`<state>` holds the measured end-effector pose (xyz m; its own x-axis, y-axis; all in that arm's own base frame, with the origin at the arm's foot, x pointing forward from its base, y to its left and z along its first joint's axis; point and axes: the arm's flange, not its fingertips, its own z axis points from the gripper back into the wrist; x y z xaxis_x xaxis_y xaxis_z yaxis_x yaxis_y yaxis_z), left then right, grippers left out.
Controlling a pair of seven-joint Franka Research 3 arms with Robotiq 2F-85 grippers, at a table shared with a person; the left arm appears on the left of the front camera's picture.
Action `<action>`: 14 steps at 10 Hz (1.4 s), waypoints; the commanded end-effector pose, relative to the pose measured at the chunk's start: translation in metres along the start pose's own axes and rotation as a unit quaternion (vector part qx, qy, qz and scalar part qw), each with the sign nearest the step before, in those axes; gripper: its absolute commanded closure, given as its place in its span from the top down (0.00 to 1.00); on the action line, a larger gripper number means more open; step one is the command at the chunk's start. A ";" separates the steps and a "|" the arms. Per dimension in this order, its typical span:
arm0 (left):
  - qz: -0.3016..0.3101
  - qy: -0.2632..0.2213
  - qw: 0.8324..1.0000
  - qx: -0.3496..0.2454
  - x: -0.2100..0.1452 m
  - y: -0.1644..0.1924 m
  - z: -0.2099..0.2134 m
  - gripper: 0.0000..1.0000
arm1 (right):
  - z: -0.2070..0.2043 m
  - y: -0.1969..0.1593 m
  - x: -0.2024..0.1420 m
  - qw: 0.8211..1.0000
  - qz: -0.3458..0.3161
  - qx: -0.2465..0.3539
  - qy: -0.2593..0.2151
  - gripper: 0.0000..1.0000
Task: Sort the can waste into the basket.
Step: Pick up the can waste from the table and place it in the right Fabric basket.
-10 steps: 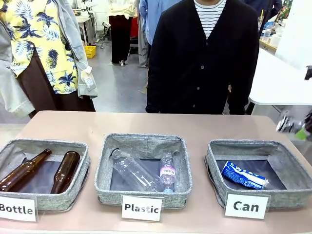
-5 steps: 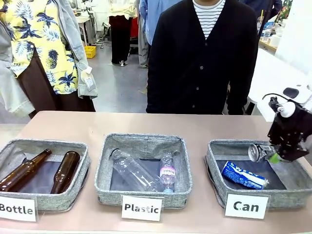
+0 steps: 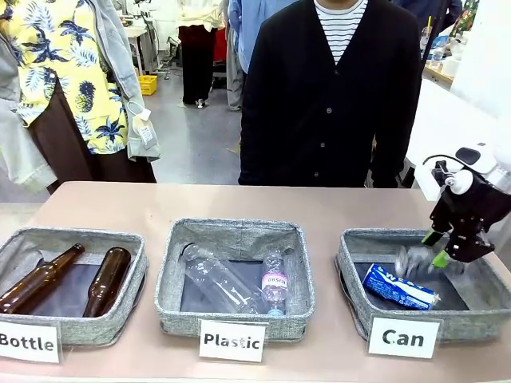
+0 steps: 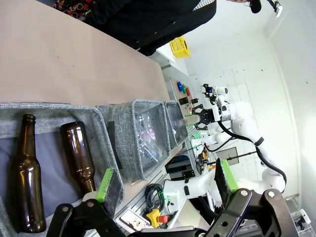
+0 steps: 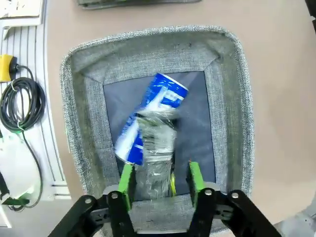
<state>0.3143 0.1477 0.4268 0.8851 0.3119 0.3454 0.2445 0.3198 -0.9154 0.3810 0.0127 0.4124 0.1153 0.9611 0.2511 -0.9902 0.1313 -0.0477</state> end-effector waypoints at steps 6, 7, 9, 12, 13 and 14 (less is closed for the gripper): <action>0.006 0.003 1.000 0.002 0.001 -0.002 0.002 1.00 | 0.000 -0.014 -0.003 0.999 -0.040 -0.018 -0.009 1.00; 0.006 0.003 1.000 0.002 0.001 -0.002 0.002 1.00 | 0.003 -0.016 -0.004 0.998 -0.066 -0.015 -0.010 1.00; 0.006 0.003 1.000 0.002 0.001 -0.002 0.002 1.00 | 0.017 -0.036 0.000 0.960 -0.272 -0.004 -0.070 1.00; 0.006 0.003 1.000 0.002 0.001 -0.002 0.002 1.00 | 0.072 -0.090 -0.034 0.690 -0.581 0.139 -0.408 1.00; 0.006 0.003 1.000 0.002 0.001 -0.002 0.002 1.00 | 0.079 -0.100 -0.053 0.603 -0.615 0.174 -0.477 1.00; 0.006 0.003 1.000 0.002 0.001 -0.002 0.002 1.00 | 0.079 -0.103 -0.062 0.558 -0.618 0.241 -0.499 1.00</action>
<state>0.3143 0.1478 0.4269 0.8850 0.3121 0.3455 0.2445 0.3200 -0.9153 0.4572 -0.0741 0.4804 0.8339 0.3852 0.3953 -0.5519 0.5834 0.5958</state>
